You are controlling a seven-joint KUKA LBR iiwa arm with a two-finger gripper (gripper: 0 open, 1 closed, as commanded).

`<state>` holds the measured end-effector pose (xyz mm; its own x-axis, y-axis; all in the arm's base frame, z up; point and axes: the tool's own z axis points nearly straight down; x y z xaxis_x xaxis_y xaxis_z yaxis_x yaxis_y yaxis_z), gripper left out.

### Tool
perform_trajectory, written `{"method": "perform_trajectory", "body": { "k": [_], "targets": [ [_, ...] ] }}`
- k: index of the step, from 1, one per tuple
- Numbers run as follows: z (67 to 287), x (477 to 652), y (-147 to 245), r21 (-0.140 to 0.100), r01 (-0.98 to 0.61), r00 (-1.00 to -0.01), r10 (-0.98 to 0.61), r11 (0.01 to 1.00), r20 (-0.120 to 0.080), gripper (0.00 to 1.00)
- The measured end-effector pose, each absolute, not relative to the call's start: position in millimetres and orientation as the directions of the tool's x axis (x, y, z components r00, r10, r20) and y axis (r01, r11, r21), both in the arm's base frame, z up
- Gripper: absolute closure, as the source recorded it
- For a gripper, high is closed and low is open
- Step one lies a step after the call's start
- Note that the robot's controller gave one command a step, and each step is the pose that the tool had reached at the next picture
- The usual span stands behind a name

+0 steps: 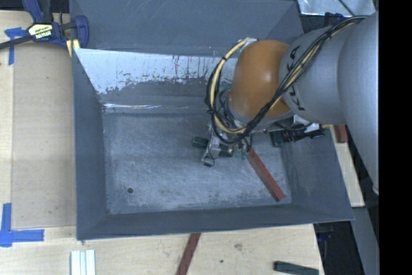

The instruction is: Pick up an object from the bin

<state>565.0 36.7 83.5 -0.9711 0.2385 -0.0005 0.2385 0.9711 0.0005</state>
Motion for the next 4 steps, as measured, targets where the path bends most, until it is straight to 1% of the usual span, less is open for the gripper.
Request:
{"method": "perform_trajectory", "body": {
  "k": [1,2,3,4],
  "targets": [
    [97,564.4,36,-0.001,0.238,-0.971,0.238,0.971,0.003,1.00],
    [119,563.8,36,-0.002,0.238,-0.971,0.238,0.971,0.005,1.00],
    [140,565.3,36,0.000,0.238,-0.971,0.238,0.971,-0.001,1.00],
    [156,566.2,36,0.001,0.238,-0.971,0.238,0.971,-0.004,1.00]
  ]
}}
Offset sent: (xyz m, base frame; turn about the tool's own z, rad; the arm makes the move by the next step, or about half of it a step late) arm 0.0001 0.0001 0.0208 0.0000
